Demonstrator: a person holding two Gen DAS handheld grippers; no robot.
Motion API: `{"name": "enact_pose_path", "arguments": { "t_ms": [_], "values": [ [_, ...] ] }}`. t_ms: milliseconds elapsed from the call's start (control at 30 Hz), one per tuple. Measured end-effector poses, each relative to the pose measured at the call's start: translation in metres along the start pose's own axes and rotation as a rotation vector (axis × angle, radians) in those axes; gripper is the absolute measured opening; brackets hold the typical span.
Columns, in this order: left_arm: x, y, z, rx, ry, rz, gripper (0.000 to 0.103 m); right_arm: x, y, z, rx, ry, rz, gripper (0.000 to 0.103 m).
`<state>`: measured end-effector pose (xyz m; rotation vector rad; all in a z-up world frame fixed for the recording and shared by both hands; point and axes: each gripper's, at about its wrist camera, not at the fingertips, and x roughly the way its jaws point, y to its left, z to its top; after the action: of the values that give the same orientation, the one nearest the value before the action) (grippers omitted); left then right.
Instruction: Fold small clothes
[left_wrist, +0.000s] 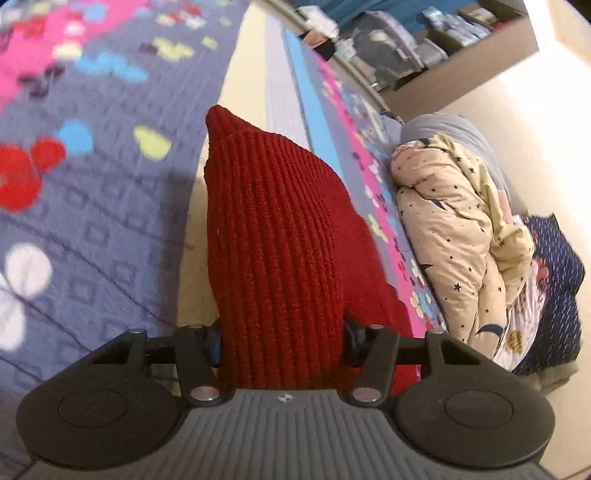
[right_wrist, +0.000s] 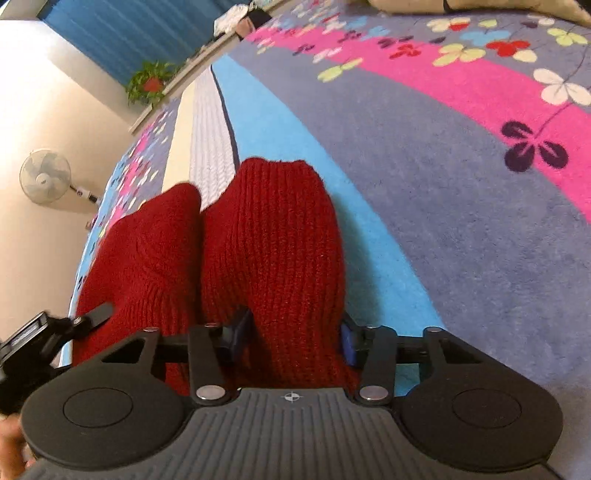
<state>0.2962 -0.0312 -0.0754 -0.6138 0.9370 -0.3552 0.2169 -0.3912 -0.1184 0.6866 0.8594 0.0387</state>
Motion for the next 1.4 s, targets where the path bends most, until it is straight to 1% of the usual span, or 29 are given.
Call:
{"name": "enact_pose_path", "arguments": {
  "t_ms": [67, 133, 200, 333, 400, 467, 533, 567, 600, 633, 733, 767, 833, 867, 900, 933, 967, 1000, 1033, 1100, 1133, 1167, 1200, 1233, 1267, 1300, 1333, 1367, 1400],
  "values": [
    [-0.018, -0.009, 0.006, 0.05, -0.034, 0.034, 0.061, 0.001, 0.012, -0.002, -0.033, -0.028, 0.013, 0.041],
    [-0.039, -0.01, 0.015, 0.074, -0.07, 0.055, 0.061, 0.002, 0.028, -0.005, -0.068, -0.043, 0.074, 0.032],
    [-0.062, -0.006, 0.027, 0.102, -0.1, 0.07, 0.061, 0.006, 0.044, -0.009, -0.105, -0.041, 0.164, 0.031],
    [-0.097, 0.014, 0.055, 0.133, -0.121, 0.106, 0.063, 0.016, 0.078, -0.018, -0.182, -0.031, 0.267, 0.03],
    [-0.102, 0.035, 0.066, 0.095, -0.115, 0.137, 0.066, 0.022, 0.089, -0.022, -0.206, -0.004, 0.302, 0.03],
    [-0.098, 0.064, 0.075, 0.006, -0.094, 0.181, 0.069, 0.031, 0.094, -0.025, -0.229, 0.033, 0.303, 0.03],
    [-0.097, 0.09, 0.073, -0.061, -0.076, 0.3, 0.07, 0.045, 0.092, -0.029, -0.237, 0.078, 0.26, 0.03],
    [-0.101, 0.092, 0.069, -0.06, -0.088, 0.353, 0.07, 0.05, 0.088, -0.031, -0.225, 0.101, 0.242, 0.031],
    [-0.109, 0.089, 0.063, -0.037, -0.1, 0.381, 0.07, 0.053, 0.085, -0.032, -0.209, 0.123, 0.235, 0.031],
    [-0.119, 0.082, 0.056, -0.004, -0.122, 0.381, 0.07, 0.052, 0.083, -0.033, -0.202, 0.122, 0.23, 0.031],
    [-0.157, 0.054, 0.019, 0.112, -0.237, 0.335, 0.075, 0.044, 0.089, -0.032, -0.249, 0.095, 0.213, 0.031],
    [-0.162, 0.048, 0.004, 0.156, -0.242, 0.315, 0.075, 0.041, 0.09, -0.035, -0.255, 0.089, 0.207, 0.031],
    [-0.152, 0.04, -0.022, 0.254, -0.183, 0.3, 0.075, 0.035, 0.09, -0.04, -0.272, 0.064, 0.194, 0.034],
    [-0.135, 0.039, -0.034, 0.321, -0.116, 0.324, 0.076, 0.03, 0.091, -0.043, -0.282, 0.044, 0.187, 0.034],
    [-0.112, 0.043, -0.048, 0.406, -0.028, 0.407, 0.08, 0.026, 0.09, -0.047, -0.294, 0.021, 0.177, 0.036],
    [-0.098, 0.046, -0.058, 0.447, 0.019, 0.498, 0.084, 0.021, 0.09, -0.049, -0.303, -0.001, 0.166, 0.038],
    [-0.098, 0.047, -0.06, 0.408, 0.01, 0.513, 0.081, 0.017, 0.09, -0.048, -0.306, -0.022, 0.162, 0.038],
    [-0.105, 0.044, -0.057, 0.343, -0.013, 0.482, 0.078, 0.008, 0.09, -0.049, -0.303, -0.056, 0.17, 0.038],
    [-0.113, 0.039, -0.057, 0.323, -0.044, 0.452, 0.076, 0.001, 0.087, -0.049, -0.296, -0.085, 0.191, 0.038],
    [-0.128, 0.026, -0.063, 0.368, -0.126, 0.441, 0.077, -0.014, 0.088, -0.05, -0.281, -0.129, 0.259, 0.038],
    [-0.133, 0.022, -0.068, 0.408, -0.143, 0.452, 0.078, -0.022, 0.09, -0.052, -0.283, -0.149, 0.301, 0.038],
    [-0.131, 0.02, -0.069, 0.429, -0.134, 0.462, 0.079, -0.027, 0.091, -0.054, -0.299, -0.16, 0.335, 0.039],
    [-0.126, 0.021, -0.074, 0.444, -0.103, 0.471, 0.08, -0.027, 0.093, -0.057, -0.328, -0.157, 0.343, 0.039],
    [-0.12, 0.024, -0.075, 0.446, -0.057, 0.478, 0.082, -0.022, 0.095, -0.061, -0.365, -0.133, 0.314, 0.039],
    [-0.113, 0.03, -0.079, 0.442, -0.007, 0.488, 0.083, -0.01, 0.098, -0.066, -0.419, -0.072, 0.239, 0.039],
    [-0.111, 0.033, -0.082, 0.428, -0.002, 0.502, 0.084, 0.008, 0.099, -0.072, -0.479, 0.016, 0.13, 0.037],
    [-0.115, 0.033, -0.083, 0.416, -0.013, 0.509, 0.085, 0.02, 0.094, -0.077, -0.508, 0.072, 0.038, 0.039],
    [-0.121, 0.028, -0.084, 0.418, -0.033, 0.516, 0.084, 0.023, 0.086, -0.078, -0.477, 0.078, 0.028, 0.04],
    [-0.132, 0.02, -0.087, 0.439, -0.074, 0.524, 0.084, 0.02, 0.08, -0.073, -0.403, 0.081, 0.043, 0.039]
  ]
}}
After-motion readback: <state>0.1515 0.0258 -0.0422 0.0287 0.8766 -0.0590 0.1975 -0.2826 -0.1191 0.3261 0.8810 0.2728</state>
